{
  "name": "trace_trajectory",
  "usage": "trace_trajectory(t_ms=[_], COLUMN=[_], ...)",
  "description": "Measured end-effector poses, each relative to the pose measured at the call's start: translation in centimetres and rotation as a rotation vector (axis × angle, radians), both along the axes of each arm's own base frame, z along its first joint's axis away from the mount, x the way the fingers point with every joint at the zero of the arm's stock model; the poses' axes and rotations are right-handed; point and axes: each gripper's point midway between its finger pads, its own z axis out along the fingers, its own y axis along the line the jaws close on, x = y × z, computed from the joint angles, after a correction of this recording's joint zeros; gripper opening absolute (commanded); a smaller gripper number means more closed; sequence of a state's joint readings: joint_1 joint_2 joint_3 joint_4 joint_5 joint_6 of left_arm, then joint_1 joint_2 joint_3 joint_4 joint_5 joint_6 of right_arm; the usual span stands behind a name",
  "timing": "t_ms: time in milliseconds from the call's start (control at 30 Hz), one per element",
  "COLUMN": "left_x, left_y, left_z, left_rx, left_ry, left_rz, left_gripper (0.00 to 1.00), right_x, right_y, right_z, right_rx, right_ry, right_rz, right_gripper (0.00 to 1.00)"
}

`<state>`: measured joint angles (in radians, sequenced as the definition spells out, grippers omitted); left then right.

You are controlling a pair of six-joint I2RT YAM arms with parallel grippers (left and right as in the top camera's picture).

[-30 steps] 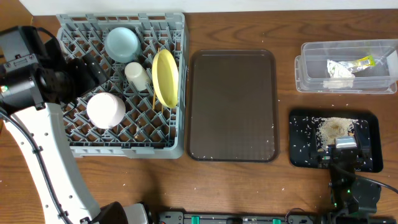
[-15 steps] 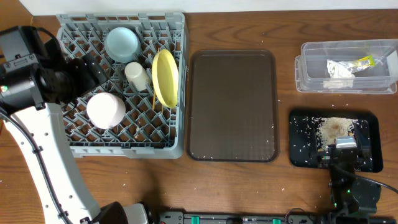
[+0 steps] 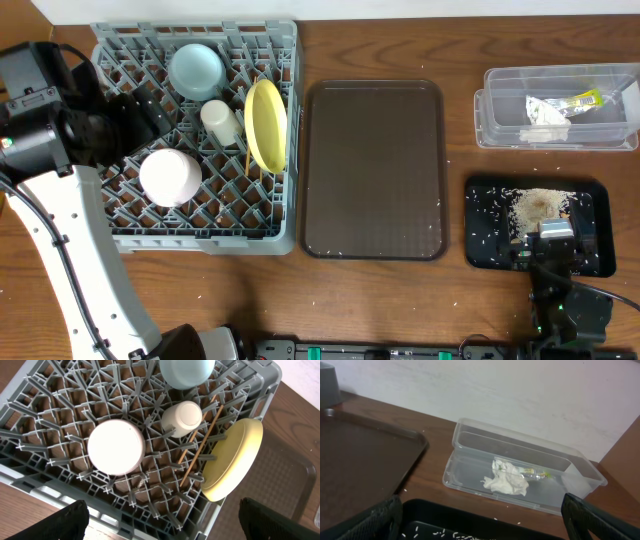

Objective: Sort waste into correct bins and load items into the dishwasher

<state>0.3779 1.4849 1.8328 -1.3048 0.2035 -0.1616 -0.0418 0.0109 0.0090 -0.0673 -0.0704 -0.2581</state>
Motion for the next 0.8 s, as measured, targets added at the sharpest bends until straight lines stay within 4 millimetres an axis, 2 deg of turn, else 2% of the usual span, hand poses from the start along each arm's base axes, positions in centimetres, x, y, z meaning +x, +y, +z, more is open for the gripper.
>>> trace_trajectory(t_ms=[167, 267, 400, 500, 633, 800], left_x=[-0.4, -2.7, -5.2, -6.4, -6.5, -6.3], left_y=[0.0, -0.6, -1.6, -2.3, -3.2, -5.0], left_z=[-0.2, -1.1, -1.2, -0.8, -0.8, -2.7], left_rx=[0.002, -0.022, -0.029, -0.007, 0.039, 0.079], left_ry=[0.02, 0.11, 0.14, 0.086, -0.031, -0.16], left_rz=[0.005, 0.01, 0.011, 0.004, -0.027, -0.095], left_gripper=[0.96, 0.96, 0.96, 0.96, 0.96, 0.96], right_x=[0.0, 0.0, 0.0, 0.0, 0.0, 0.0], right_y=[0.0, 0.0, 0.0, 0.0, 0.0, -0.1], right_z=[0.0, 0.0, 0.0, 0.0, 0.0, 0.0], right_rx=[0.0, 0.0, 0.0, 0.0, 0.0, 0.0], right_ry=[0.0, 0.0, 0.0, 0.0, 0.0, 0.0], right_rz=[0.0, 0.0, 0.0, 0.0, -0.002, -0.004], right_gripper=[0.99, 0.99, 0.99, 0.99, 0.99, 0.99])
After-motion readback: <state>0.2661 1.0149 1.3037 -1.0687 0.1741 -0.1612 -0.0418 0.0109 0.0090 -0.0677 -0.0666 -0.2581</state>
